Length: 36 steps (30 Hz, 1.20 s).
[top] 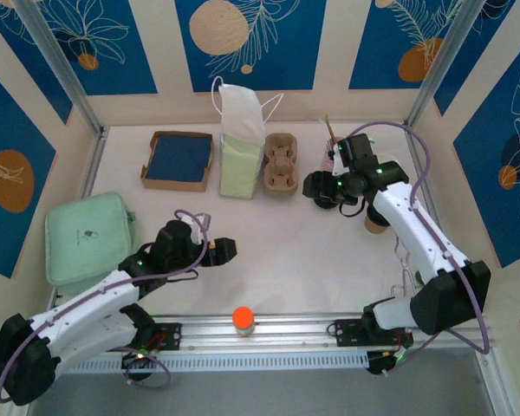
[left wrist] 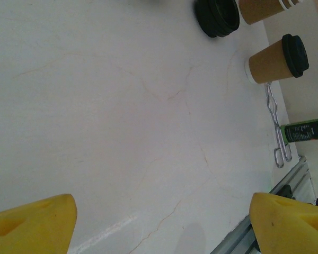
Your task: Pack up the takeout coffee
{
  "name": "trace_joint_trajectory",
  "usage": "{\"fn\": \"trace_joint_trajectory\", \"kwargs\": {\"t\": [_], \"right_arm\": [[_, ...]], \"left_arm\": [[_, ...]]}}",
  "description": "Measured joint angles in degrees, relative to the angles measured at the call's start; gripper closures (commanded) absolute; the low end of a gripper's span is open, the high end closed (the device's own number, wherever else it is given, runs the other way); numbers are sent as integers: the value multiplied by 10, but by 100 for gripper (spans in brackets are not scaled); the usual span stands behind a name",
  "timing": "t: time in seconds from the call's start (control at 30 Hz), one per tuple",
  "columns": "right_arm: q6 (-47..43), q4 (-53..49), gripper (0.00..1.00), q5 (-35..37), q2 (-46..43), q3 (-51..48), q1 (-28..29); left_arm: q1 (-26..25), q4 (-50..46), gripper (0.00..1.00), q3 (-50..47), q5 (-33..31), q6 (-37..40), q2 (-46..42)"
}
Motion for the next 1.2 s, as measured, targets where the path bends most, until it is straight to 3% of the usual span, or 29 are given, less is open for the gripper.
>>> {"fn": "trace_joint_trajectory", "kwargs": {"t": [0.5,0.9,1.2], "right_arm": [[22,50,45,-55,144,50,3],[23,52,53,-54,304,172,-10],[23,44,58,-37,357,212,-10]], "left_arm": [[0,4,16,-43,-1,-5,-45],[0,4,17,-63,-4,-11,-67],[0,2,17,-71,-6,-15,-77]]}}
